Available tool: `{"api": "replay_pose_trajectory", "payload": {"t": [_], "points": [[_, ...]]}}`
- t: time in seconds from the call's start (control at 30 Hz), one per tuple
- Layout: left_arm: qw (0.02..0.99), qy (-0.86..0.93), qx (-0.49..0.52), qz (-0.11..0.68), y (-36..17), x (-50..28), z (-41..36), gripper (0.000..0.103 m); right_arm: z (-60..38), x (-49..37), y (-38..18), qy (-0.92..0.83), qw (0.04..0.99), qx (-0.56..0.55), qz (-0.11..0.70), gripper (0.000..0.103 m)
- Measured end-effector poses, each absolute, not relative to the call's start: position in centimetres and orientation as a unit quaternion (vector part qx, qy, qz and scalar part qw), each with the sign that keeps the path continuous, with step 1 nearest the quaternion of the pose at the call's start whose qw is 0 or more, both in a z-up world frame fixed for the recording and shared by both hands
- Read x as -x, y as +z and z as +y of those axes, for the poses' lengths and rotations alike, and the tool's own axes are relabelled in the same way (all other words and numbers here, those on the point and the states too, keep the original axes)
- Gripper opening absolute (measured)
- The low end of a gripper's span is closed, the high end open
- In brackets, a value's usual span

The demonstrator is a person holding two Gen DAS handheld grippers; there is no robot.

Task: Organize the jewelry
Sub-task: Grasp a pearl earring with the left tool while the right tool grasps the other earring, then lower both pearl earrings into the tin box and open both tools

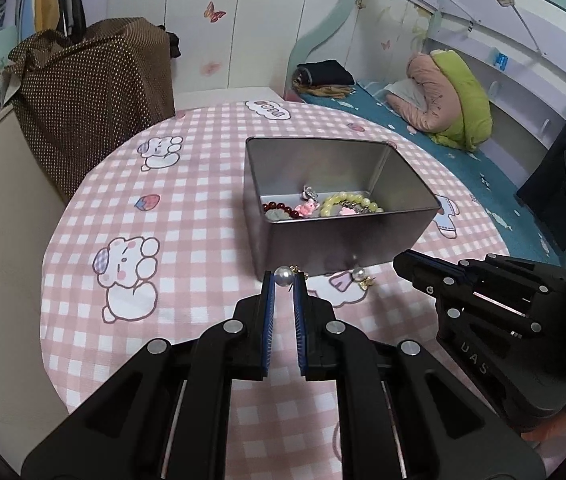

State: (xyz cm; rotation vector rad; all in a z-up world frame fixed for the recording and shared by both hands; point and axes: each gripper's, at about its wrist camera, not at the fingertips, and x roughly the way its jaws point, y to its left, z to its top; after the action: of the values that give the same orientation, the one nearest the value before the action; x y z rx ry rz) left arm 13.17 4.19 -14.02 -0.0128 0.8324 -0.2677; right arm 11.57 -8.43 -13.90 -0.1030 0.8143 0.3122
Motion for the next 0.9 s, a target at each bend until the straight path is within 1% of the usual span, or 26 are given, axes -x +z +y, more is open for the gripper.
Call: {"api": "replay_pose_trajectory", "payload": {"t": [0.03, 0.07, 0.13, 0.2, 0.23, 0.27, 0.33, 0.37, 0.43, 0.47, 0.63, 0.9], "points": [[0.906, -0.127, 0.006, 0.403, -14.0, -13.2, 4.1, 0.010, -8.5, -11.6, -14.0, 0.151, 0.904, 0.049, 0.396, 0.008], [0.906, -0.127, 0.007, 0.404, -14.0, -13.1, 4.0, 0.010, -8.5, -11.7, -14.2, 0.157, 0.902, 0.048, 0.400, 0.013], [0.905, -0.125, 0.007, 0.406, -14.1, -13.0, 4.0, 0.010, -8.0, -11.8, -14.5, 0.167, 0.898, 0.051, 0.404, 0.019], [0.905, -0.123, 0.008, 0.407, -14.2, -13.0, 4.1, 0.010, -7.3, -12.2, -15.1, 0.167, 0.893, 0.059, 0.413, 0.042], [0.905, -0.122, 0.008, 0.407, -14.2, -13.0, 4.2, 0.010, -7.0, -12.2, -15.3, 0.170, 0.893, 0.060, 0.412, 0.043], [0.905, -0.121, 0.009, 0.408, -14.2, -13.0, 4.3, 0.010, -6.8, -12.4, -15.4, 0.174, 0.891, 0.062, 0.414, 0.043], [0.905, -0.120, 0.010, 0.409, -14.2, -13.1, 4.5, 0.010, -6.4, -12.8, -16.1, 0.173, 0.887, 0.065, 0.424, 0.037], [0.904, -0.120, 0.009, 0.409, -14.2, -13.1, 4.6, 0.010, -6.3, -13.1, -16.6, 0.171, 0.884, 0.066, 0.430, 0.027], [0.904, -0.121, 0.009, 0.410, -14.4, -13.2, 4.7, 0.010, -6.0, -13.2, -16.7, 0.168, 0.887, 0.075, 0.423, 0.013], [0.904, -0.121, 0.010, 0.411, -14.4, -13.2, 4.7, 0.010, -6.0, -13.2, -16.7, 0.169, 0.887, 0.074, 0.423, 0.011], [0.905, -0.122, 0.015, 0.408, -14.1, -13.3, 4.8, 0.010, -6.6, -12.9, -16.3, 0.174, 0.889, 0.061, 0.420, 0.010], [0.913, -0.129, 0.013, 0.386, -12.1, -13.4, 4.1, 0.010, -9.3, -11.4, -12.0, 0.178, 0.911, 0.039, 0.369, 0.010]]}}
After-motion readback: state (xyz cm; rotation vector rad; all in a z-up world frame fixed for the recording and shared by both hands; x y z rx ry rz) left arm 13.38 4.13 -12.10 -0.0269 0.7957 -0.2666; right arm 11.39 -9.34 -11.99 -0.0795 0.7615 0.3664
